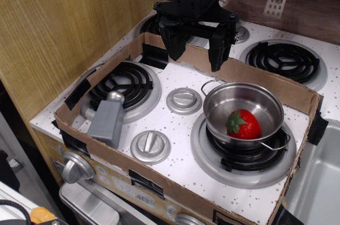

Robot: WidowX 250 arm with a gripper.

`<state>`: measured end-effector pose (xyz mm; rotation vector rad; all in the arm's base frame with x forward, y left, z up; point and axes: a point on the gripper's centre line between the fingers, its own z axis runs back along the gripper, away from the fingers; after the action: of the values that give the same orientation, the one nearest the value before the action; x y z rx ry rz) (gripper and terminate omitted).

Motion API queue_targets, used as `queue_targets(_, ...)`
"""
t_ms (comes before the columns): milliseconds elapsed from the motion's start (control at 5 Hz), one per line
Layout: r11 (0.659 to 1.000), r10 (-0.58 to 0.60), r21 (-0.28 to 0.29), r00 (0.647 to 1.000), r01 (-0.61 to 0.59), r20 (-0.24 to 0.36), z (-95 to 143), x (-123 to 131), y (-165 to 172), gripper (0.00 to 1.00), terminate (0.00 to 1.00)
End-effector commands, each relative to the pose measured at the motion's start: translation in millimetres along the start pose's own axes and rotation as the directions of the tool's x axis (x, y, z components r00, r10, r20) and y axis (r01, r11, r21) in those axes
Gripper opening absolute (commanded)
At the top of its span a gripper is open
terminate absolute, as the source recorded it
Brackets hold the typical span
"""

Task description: Right pepper shaker

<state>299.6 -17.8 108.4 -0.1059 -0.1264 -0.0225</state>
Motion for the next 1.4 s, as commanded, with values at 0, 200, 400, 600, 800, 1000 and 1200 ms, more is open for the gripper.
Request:
queue_targets(0, 1.000, 0.000, 0.000, 1.000, 0.000, 0.000, 0.0, 0.0, 0.0, 1.00, 0.00)
queue_targets(200, 0.999, 0.031, 0.041, 0.999, -0.033, 0.040, 5.0, -7.2, 7.2, 1.00, 0.00)
queue_targets(400, 0.996, 0.070, 0.055, 0.994, -0.074, 0.081, 5.3, -15.2, 20.4, 1.00, 0.00)
queue_targets(600, 0.986, 0.111, 0.108, 0.985, -0.126, 0.131, 3.5, -26.2, 34.8, 1.00, 0.00)
queue_targets(800, 0.964, 0.195, 0.151, 0.967, -0.220, 0.164, 0.5, -35.6, 53.2, 1.00, 0.00)
queue_targets(1000, 0.943, 0.253, 0.187, 0.959, -0.274, 0.129, -0.8, -35.8, 69.5, 1.00, 0.00)
queue_targets(1200, 0.933, 0.279, 0.197, 0.950, -0.302, 0.137, -3.9, -36.4, 83.4, 1.00, 0.00)
